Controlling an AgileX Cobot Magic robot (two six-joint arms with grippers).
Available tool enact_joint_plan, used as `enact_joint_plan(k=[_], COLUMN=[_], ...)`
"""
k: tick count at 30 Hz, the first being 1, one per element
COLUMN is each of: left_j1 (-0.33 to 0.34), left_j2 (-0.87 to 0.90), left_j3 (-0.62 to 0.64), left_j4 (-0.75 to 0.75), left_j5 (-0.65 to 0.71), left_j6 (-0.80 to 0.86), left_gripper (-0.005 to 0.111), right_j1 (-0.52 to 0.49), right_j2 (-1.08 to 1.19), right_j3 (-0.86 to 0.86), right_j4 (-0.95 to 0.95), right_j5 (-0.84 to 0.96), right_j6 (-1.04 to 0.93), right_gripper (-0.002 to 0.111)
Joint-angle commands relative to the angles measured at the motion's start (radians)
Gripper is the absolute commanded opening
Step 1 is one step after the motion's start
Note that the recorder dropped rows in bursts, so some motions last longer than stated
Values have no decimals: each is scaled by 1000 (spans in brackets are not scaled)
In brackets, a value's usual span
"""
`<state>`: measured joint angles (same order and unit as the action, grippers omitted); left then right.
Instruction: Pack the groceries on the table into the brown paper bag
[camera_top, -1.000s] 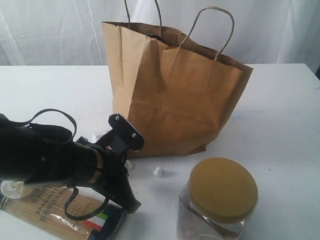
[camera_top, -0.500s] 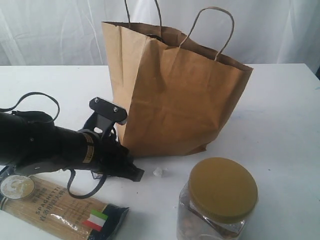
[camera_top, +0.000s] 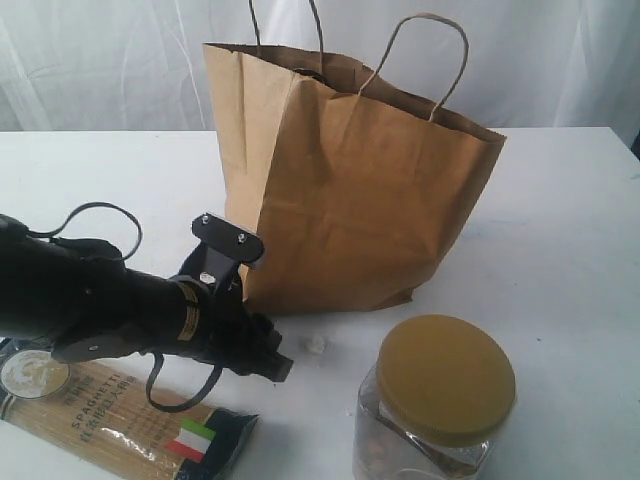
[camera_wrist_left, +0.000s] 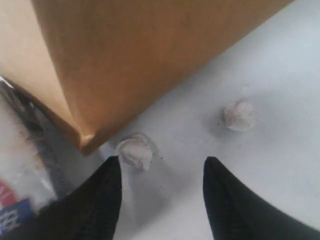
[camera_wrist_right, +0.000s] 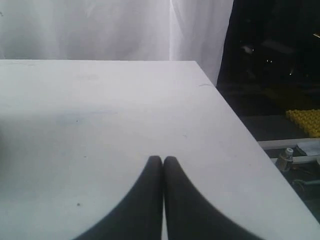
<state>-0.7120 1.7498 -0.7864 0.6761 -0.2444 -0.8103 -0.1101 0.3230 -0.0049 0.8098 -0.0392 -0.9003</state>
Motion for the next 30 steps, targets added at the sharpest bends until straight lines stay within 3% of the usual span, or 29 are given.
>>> enact_joint_plan(k=[1, 12, 22, 24, 29, 30], left_j1=[3, 4, 4, 4, 4, 4], left_j2=[25, 43, 108, 108, 108, 108], left_j3=[4, -8, -77, -77, -77, -77], left_j4=[-1, -20, -70, -70, -70, -70], left_j5=[89, -23, 53, 61, 104, 109], left_j6=[7, 91, 108, 108, 108, 108], left_gripper=[55, 55, 54, 47, 0, 0], right_j1=[2, 2, 2, 2, 2, 2], right_j2=[5, 5, 5, 5, 5, 5], right_j3=[5, 5, 5, 5, 5, 5], right_j4=[1, 1, 1, 1, 1, 1], right_j5=[-11, -11, -11, -11, -11, -11], right_j6=[-9, -9, -9, -9, -9, -9], right_gripper=[0, 0, 0, 0, 0, 0])
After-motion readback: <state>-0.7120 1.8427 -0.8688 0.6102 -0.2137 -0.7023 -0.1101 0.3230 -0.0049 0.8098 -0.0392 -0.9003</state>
